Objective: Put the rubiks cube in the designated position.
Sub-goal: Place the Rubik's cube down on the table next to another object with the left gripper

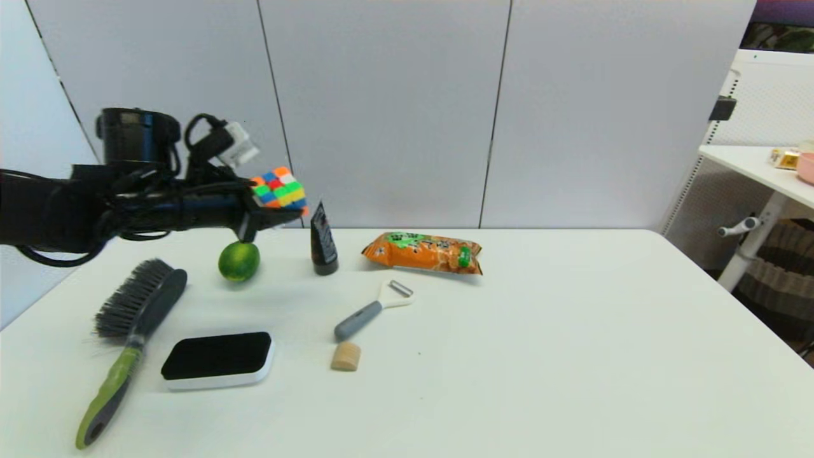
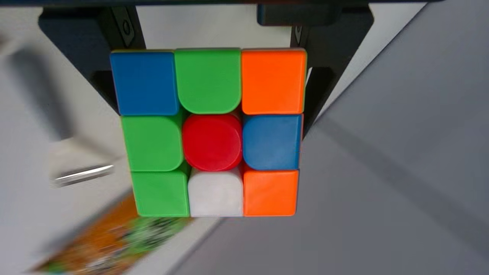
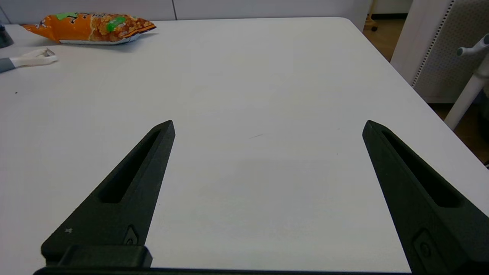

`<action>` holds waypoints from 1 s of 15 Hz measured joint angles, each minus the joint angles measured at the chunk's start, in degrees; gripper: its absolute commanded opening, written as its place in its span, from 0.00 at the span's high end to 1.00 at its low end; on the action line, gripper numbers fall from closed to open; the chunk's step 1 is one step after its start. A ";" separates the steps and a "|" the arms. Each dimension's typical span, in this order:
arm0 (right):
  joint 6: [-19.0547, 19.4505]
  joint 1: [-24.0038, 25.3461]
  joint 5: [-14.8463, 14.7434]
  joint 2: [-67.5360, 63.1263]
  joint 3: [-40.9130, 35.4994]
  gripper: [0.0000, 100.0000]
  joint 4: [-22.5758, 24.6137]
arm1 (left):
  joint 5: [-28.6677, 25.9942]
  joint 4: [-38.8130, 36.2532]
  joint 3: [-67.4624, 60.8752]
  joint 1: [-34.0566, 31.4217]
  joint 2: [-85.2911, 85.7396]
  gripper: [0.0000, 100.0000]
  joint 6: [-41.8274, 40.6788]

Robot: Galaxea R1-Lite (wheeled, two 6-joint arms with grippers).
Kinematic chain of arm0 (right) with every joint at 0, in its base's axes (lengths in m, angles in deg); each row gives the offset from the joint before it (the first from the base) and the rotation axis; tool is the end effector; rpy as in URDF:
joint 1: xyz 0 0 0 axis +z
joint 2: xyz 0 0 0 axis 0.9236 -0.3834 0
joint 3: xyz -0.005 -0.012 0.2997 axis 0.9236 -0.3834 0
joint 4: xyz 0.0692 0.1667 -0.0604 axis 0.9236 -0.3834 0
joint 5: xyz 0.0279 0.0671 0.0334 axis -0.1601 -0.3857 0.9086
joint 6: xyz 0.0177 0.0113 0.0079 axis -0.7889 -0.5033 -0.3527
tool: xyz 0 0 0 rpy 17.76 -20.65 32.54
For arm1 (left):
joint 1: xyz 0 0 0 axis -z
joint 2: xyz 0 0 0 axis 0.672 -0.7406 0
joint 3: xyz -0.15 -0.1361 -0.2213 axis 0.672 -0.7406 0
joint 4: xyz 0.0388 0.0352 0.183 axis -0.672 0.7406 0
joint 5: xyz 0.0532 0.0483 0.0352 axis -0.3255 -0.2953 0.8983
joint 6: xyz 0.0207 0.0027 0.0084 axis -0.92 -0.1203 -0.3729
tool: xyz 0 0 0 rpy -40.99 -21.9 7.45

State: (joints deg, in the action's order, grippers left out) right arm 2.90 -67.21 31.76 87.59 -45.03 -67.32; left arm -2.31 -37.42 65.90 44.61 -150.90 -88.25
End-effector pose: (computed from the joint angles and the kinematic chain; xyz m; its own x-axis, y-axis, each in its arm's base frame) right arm -0.0238 -0.0004 0.0771 1.0000 -0.0066 -0.0013 0.0066 0.9998 0.0180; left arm 0.3471 -0.0272 0.2195 0.7448 -0.5946 -0.3030 0.6673 0.6679 0.3296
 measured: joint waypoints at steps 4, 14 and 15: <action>0.00 0.00 0.02 0.00 0.00 0.00 -0.02 | 2.82 0.13 -0.35 -17.60 1.68 1.00 1.60; 0.00 0.00 0.00 0.00 -0.02 0.00 0.00 | 12.84 1.66 -6.84 -30.59 0.24 1.00 14.42; -0.01 0.00 0.00 0.00 -0.02 0.00 0.00 | 13.57 0.72 -7.06 -30.83 -0.72 1.00 14.28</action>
State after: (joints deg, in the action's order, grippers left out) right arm 2.89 -67.21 31.76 87.59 -45.05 -67.32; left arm 11.26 -36.70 58.84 13.78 -151.62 -73.97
